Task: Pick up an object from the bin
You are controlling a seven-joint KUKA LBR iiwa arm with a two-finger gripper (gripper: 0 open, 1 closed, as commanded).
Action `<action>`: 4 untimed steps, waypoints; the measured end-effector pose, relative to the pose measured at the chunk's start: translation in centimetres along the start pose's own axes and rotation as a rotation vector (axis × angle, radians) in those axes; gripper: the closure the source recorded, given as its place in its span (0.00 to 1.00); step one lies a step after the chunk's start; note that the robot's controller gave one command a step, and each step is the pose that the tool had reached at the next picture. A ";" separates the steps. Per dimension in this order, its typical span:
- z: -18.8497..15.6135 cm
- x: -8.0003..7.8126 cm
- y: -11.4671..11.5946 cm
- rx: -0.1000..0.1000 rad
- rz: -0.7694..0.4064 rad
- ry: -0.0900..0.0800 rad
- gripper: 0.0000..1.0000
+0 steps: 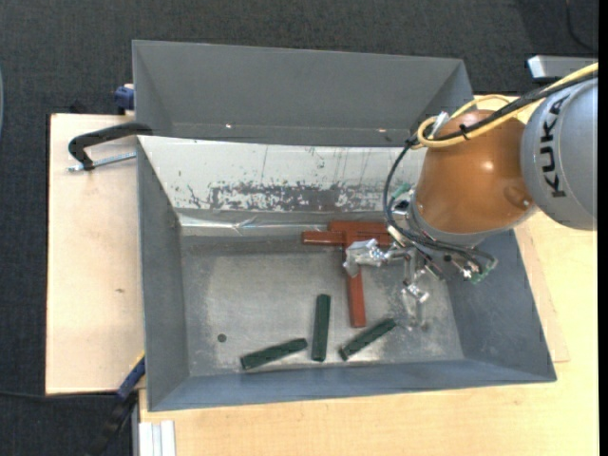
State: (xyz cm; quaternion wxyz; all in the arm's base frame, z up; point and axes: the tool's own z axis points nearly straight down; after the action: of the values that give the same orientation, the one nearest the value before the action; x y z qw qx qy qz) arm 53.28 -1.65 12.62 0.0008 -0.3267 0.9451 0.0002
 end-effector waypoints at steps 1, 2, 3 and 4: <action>0.5 -3.9 -1.6 0.002 -0.106 -0.004 0.00; 5.7 -3.5 -1.8 -0.002 -0.123 0.000 0.00; 5.5 -6.7 -1.9 0.002 -0.774 -0.004 1.00; 5.5 -6.9 -1.9 0.002 -0.774 -0.004 1.00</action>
Offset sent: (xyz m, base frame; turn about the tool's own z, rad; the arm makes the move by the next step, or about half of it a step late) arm 0.0381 0.0063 -0.0562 -0.1249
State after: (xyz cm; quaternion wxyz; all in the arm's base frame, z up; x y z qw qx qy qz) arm 59.93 1.12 7.11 0.0031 -0.6594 0.7518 -0.0003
